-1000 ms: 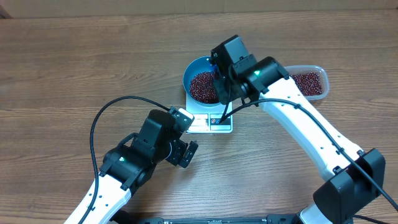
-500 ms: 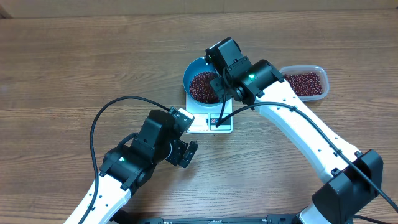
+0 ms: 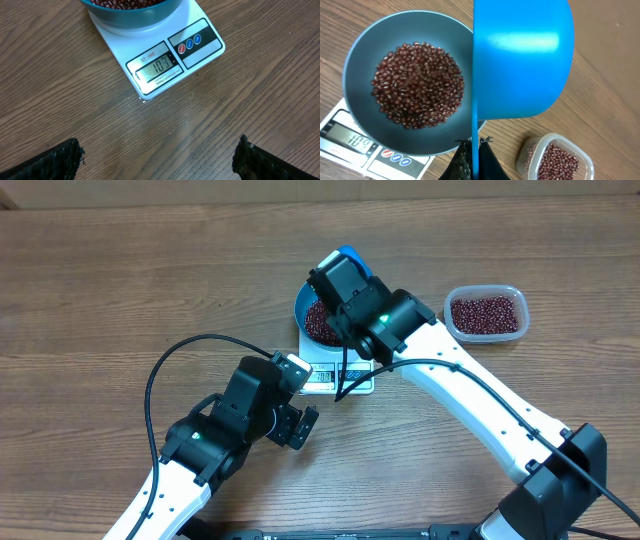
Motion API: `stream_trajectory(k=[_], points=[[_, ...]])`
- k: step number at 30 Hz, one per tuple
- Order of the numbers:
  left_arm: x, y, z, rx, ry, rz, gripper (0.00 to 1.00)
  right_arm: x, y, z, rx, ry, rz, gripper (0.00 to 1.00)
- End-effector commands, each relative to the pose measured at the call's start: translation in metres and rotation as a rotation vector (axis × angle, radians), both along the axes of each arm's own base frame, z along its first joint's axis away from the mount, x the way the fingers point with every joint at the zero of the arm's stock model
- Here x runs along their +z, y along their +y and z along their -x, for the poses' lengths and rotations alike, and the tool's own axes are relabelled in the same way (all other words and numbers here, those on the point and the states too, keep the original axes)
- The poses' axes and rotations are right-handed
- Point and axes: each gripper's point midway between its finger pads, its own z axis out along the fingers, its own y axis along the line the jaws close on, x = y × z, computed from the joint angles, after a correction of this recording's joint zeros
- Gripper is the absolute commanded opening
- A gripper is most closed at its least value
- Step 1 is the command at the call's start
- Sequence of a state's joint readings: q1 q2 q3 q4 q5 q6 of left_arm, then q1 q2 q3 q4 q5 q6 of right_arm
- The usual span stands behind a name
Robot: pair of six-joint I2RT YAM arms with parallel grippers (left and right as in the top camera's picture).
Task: Scoop item into bowl and weigh 150g on scale
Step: 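Tilt the scoop over the teal bowl and pour the beans in, then move the empty scoop right back over the bean tub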
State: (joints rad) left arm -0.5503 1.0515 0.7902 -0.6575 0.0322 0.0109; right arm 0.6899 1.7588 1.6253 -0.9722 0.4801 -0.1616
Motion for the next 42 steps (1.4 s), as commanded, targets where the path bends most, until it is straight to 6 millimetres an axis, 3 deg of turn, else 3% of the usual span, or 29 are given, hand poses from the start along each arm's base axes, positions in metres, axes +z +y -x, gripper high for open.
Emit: stream_trajectory(k=[1,6,12,17,21,22,24,29,32,42], points=[[-0.003,0.000,0.000,-0.010,-0.001,-0.014,1.00,0.022,0.000,-0.004,-0.005,-0.056,-0.024,0.04],[-0.003,0.000,0.000,-0.010,-0.001,-0.014,1.00,0.025,0.008,-0.001,0.025,-0.040,-0.079,0.04],[-0.003,0.000,0.000,-0.010,-0.001,-0.014,1.00,0.038,-0.006,-0.003,0.011,-0.033,-0.150,0.04],[-0.003,0.000,0.000,-0.010,-0.001,-0.014,1.00,0.055,-0.037,-0.006,-0.029,0.009,-0.296,0.04],[-0.003,0.000,0.000,-0.010,-0.001,-0.014,1.00,0.068,-0.078,-0.008,-0.103,0.036,-0.388,0.04],[-0.003,0.000,0.000,-0.010,-0.001,-0.014,1.00,0.067,-0.102,-0.008,-0.167,0.051,-0.410,0.04],[-0.003,0.000,0.000,-0.010,-0.001,-0.014,1.00,0.062,-0.129,-0.008,-0.260,0.076,-0.430,0.04],[-0.003,0.000,0.000,-0.010,-0.001,-0.014,0.99,0.052,-0.171,-0.004,-0.439,0.127,-0.511,0.04],[-0.003,0.000,0.000,-0.010,-0.001,-0.014,1.00,0.045,-0.185,-0.001,-0.532,0.143,-0.543,0.04],[-0.003,0.000,0.000,-0.010,-0.001,-0.014,1.00,0.002,-0.205,0.000,-0.740,0.217,-0.505,0.04]])
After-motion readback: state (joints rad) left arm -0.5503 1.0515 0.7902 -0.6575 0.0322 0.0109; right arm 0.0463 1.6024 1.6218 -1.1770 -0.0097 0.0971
